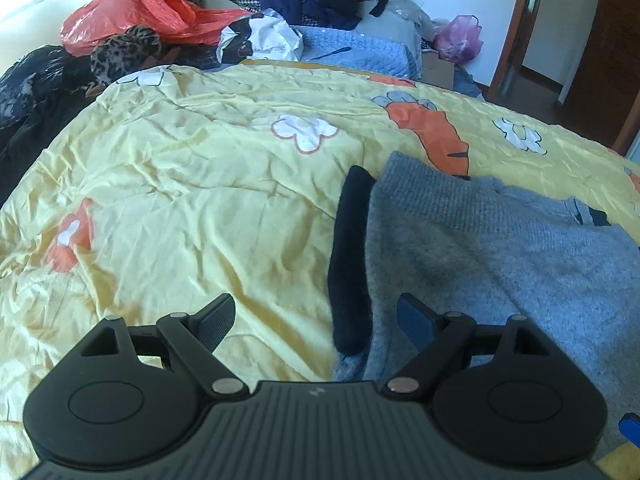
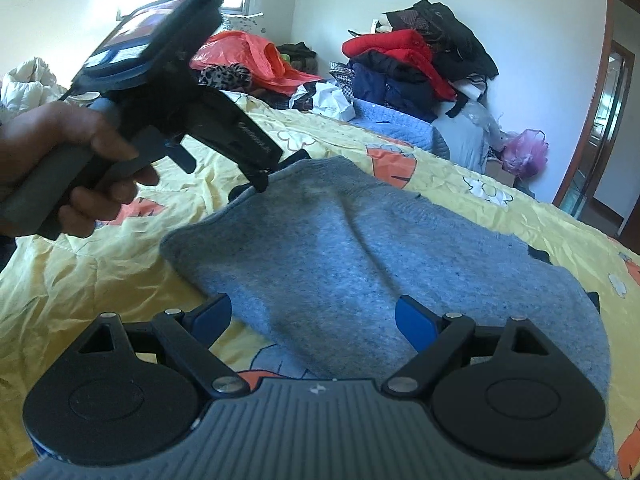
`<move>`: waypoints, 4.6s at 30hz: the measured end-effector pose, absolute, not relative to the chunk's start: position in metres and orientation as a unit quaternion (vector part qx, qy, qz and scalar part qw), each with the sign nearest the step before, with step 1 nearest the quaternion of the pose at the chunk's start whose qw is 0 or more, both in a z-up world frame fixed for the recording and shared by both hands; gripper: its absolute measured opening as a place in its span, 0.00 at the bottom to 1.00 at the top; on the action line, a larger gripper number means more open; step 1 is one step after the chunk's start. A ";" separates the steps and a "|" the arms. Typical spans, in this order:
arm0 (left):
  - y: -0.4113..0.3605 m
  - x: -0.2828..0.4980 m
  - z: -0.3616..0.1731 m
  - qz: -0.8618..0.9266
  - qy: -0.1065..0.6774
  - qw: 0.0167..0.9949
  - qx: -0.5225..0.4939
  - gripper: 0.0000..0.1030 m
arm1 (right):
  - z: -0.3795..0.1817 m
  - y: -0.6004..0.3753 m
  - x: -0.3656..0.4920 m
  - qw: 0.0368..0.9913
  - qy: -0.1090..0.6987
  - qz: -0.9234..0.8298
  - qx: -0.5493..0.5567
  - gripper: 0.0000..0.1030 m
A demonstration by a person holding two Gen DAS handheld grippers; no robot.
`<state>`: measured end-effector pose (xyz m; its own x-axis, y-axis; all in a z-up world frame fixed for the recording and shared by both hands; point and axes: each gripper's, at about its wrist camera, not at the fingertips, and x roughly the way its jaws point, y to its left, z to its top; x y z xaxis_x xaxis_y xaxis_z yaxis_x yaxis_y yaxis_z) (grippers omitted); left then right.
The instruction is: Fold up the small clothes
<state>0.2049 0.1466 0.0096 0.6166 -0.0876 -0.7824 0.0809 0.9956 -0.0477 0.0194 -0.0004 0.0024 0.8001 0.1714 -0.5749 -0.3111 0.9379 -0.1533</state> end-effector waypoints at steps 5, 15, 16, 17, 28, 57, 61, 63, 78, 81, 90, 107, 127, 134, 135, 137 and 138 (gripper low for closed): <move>0.142 0.211 0.007 -0.049 0.439 0.897 -0.001 0.86 | 0.003 0.004 0.015 0.941 0.281 0.126 -0.139 0.87; 0.141 0.225 0.002 -0.077 0.452 0.889 -0.007 0.86 | -0.004 0.024 0.006 0.935 0.276 0.118 -0.186 0.88; 0.143 0.229 0.000 -0.086 0.458 0.885 -0.013 0.86 | -0.005 0.026 0.007 0.935 0.276 0.115 -0.192 0.89; 0.148 0.235 -0.002 -0.096 0.466 0.879 -0.027 0.86 | -0.006 0.027 0.007 0.934 0.277 0.114 -0.196 0.89; 0.179 0.285 -0.026 -0.194 0.482 0.827 -0.212 0.86 | -0.028 0.063 0.020 0.923 0.262 0.089 -0.266 0.83; 0.086 0.299 0.013 -0.106 0.416 0.903 -0.001 0.13 | -0.031 0.091 0.045 0.927 0.205 0.139 -0.283 0.15; 0.071 0.293 0.022 -0.096 0.412 0.906 0.021 0.13 | -0.022 0.083 0.033 0.929 0.185 0.134 -0.290 0.15; 0.064 0.290 0.028 -0.094 0.409 0.907 0.026 0.13 | -0.017 0.074 0.029 0.933 0.182 0.128 -0.282 0.15; -0.004 0.268 0.062 -0.072 0.379 0.921 0.050 0.13 | 0.003 -0.014 0.008 0.957 0.182 0.086 -0.208 0.11; -0.014 0.265 0.065 -0.068 0.375 0.923 0.052 0.13 | 0.007 -0.029 0.002 0.962 0.179 0.079 -0.189 0.10; -0.042 0.258 0.072 -0.074 0.362 0.927 0.057 0.12 | 0.010 -0.062 -0.006 0.970 0.185 0.063 -0.142 0.10; -0.125 0.232 0.084 -0.121 0.333 0.931 0.090 0.12 | 0.013 -0.122 -0.028 0.979 0.187 0.025 -0.082 0.10; -0.224 0.219 0.054 -0.164 0.346 0.916 0.122 0.12 | -0.004 -0.200 -0.035 0.975 0.219 -0.017 0.026 0.10; -0.248 0.216 0.043 -0.172 0.356 0.909 0.129 0.12 | -0.014 -0.218 -0.036 0.970 0.234 -0.020 0.069 0.10; -0.250 0.216 0.040 -0.172 0.358 0.909 0.130 0.12 | -0.015 -0.221 -0.035 0.968 0.237 -0.019 0.077 0.10; -0.255 0.216 0.036 -0.172 0.362 0.907 0.130 0.12 | -0.019 -0.228 -0.035 0.966 0.238 -0.019 0.102 0.10; -0.257 0.216 0.034 -0.173 0.364 0.906 0.131 0.12 | -0.021 -0.231 -0.034 0.964 0.241 -0.018 0.112 0.10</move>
<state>0.2165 -0.2571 0.0338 0.6750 -0.2174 -0.7051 0.4079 0.9062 0.1111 -0.0345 -0.2309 -0.0212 0.8829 0.0184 -0.4692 0.0892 0.9744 0.2062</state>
